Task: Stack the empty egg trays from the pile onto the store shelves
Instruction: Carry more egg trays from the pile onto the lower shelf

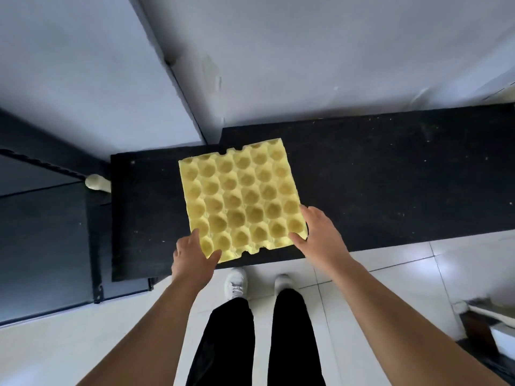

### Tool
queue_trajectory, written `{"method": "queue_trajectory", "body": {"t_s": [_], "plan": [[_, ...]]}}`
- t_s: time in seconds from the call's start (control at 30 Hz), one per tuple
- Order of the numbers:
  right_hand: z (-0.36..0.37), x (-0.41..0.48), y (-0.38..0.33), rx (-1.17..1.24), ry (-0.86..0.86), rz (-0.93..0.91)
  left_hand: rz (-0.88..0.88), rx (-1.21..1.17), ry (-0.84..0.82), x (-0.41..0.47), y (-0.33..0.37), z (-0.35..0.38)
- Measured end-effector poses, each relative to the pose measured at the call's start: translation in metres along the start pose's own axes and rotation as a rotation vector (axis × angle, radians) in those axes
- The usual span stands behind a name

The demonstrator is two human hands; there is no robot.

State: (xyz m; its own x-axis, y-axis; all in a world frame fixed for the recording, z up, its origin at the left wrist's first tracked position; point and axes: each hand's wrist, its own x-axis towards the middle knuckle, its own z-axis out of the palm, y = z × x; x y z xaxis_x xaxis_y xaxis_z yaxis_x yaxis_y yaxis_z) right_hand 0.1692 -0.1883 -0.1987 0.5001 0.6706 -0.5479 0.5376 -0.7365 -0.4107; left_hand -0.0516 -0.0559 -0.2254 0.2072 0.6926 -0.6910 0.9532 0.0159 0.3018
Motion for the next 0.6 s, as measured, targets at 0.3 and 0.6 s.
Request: {"method": "queue_trajectory", "body": {"t_s": [0.3, 0.6], "plan": [[0.056, 0.062, 0.039, 0.142, -0.148, 0.000, -0.127, -0.322, 0.024, 0.054, -0.015, 0.062], [0.039, 0.053, 0.027, 0.231, -0.020, -0.060, -0.032, -0.378, 0.255, 0.025, -0.008, 0.051]]}}
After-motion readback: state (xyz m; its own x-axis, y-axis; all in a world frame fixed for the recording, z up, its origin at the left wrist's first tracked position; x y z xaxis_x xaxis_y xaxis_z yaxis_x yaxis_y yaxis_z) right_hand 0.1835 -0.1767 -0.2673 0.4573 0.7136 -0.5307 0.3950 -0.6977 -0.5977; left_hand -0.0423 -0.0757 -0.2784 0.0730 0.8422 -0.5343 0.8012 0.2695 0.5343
